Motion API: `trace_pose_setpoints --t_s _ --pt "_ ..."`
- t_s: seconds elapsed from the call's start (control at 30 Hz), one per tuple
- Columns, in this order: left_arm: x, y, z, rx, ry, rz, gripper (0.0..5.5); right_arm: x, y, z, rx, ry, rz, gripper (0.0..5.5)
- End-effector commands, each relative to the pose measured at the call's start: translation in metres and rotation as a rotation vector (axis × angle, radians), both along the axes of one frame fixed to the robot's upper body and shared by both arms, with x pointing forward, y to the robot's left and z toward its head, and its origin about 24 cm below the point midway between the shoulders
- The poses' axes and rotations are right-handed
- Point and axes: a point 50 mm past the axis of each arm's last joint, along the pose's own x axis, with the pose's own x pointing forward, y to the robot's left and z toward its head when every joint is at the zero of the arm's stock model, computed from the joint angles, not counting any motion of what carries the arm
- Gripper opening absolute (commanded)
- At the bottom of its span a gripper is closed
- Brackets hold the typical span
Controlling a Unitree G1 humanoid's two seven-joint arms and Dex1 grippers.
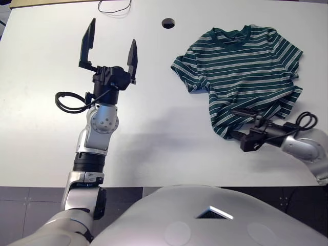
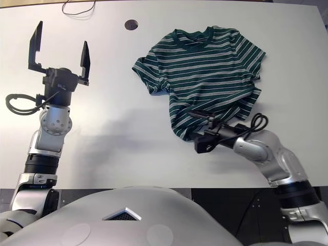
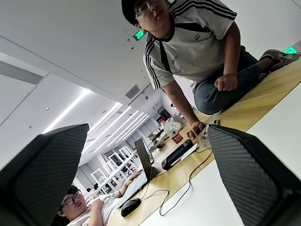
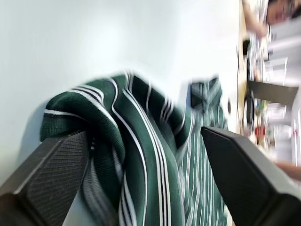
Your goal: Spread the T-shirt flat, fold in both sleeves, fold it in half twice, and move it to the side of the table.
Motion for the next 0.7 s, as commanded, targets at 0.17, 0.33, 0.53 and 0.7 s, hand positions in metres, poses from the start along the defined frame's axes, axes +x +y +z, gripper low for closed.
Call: trace_pose_setpoints --t_s 0.17,0.33,0.53,0.7 --pt "0.009 -0.002 0.001 0.033 0.003 -0.02 4.65 0.009 0.049 -0.028 -0.046 0.009 0.178 4.19" --pt "0.012 0.004 0.0 0.079 0.017 -0.022 4.65 -0.011 0.09 -0.03 0.016 0.027 0.368 4.19" --pt "0.014 0.008 0.002 0.12 0.018 -0.035 4.65 -0.033 0.084 -0.02 -0.012 0.056 0.457 4.19" --pt "0.017 0.009 0.003 0.129 0.023 -0.036 4.65 -0.041 0.082 0.0 0.042 0.029 0.45 4.19"
